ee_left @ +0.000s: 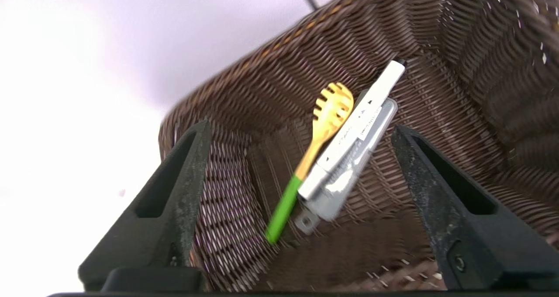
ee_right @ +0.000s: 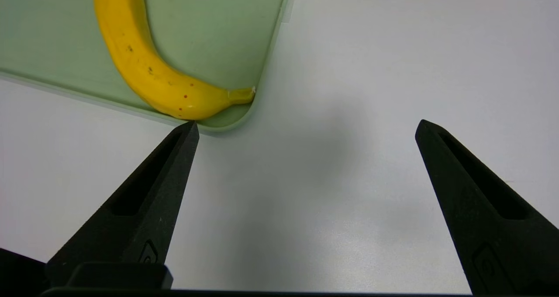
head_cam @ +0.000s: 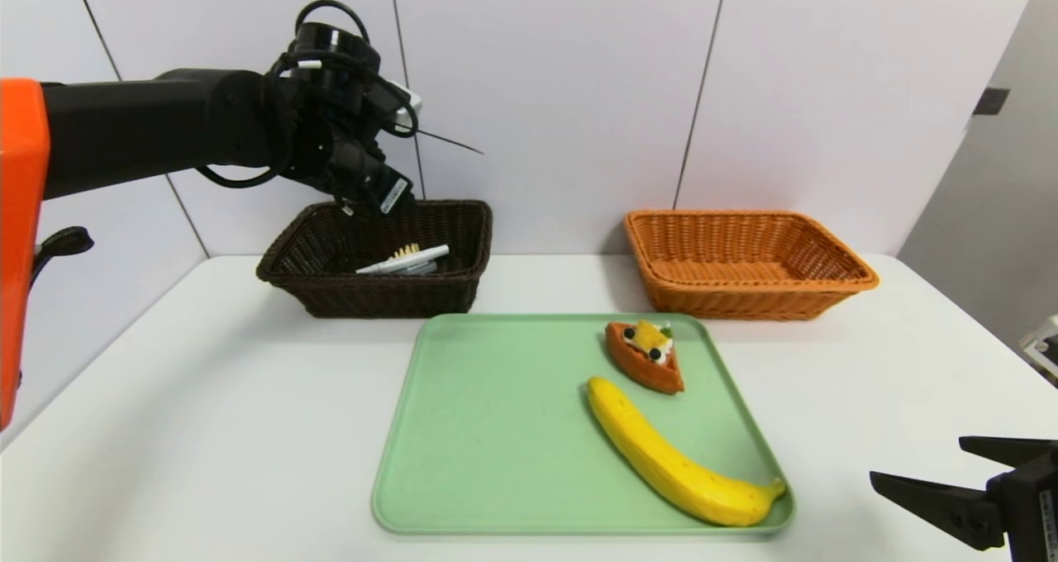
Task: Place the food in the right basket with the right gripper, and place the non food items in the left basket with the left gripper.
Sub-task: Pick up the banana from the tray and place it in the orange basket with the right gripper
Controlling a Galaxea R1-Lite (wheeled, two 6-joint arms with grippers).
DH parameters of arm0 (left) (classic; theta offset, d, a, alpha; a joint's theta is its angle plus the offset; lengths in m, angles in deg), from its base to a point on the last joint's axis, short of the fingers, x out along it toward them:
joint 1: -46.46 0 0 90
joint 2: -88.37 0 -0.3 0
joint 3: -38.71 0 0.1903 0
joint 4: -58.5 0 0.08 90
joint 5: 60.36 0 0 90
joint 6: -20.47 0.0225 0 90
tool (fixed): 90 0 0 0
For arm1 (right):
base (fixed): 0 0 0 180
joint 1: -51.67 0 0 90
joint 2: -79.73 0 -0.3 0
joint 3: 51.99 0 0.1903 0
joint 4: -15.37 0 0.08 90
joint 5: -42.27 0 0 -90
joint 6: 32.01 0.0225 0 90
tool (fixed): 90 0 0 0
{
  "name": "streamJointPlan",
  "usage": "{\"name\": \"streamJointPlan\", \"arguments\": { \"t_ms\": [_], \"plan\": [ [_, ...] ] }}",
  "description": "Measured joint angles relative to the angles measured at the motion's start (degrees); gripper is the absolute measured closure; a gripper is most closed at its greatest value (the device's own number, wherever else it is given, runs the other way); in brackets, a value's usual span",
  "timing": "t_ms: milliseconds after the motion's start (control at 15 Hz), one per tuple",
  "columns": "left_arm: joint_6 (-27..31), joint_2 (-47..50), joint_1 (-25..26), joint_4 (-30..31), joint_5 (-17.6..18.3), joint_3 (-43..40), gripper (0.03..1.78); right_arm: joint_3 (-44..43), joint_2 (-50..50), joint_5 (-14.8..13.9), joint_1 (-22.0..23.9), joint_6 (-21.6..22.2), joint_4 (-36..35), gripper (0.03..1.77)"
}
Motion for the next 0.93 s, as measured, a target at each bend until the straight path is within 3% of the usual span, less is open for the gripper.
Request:
{"name": "streamJointPlan", "arguments": {
  "t_ms": [267, 533, 933],
  "plan": [
    [-13.8, 3.6, -3.6, -10.0, -1.9, 0.0, 0.25, -0.4, 0.0, 0.0, 0.0, -0.1, -0.1, 0.09],
    [-23.7, 6.7, -11.0, -18.5, -2.0, -0.1, 0.19, -0.6, 0.1, 0.0, 0.0, -0.1, -0.1, 0.09],
    [-37.4, 8.4, -20.3, -24.0, -2.4, -0.4, 0.14, -0.7, 0.2, 0.0, 0.0, -0.2, -0.2, 0.09]
  ]
}}
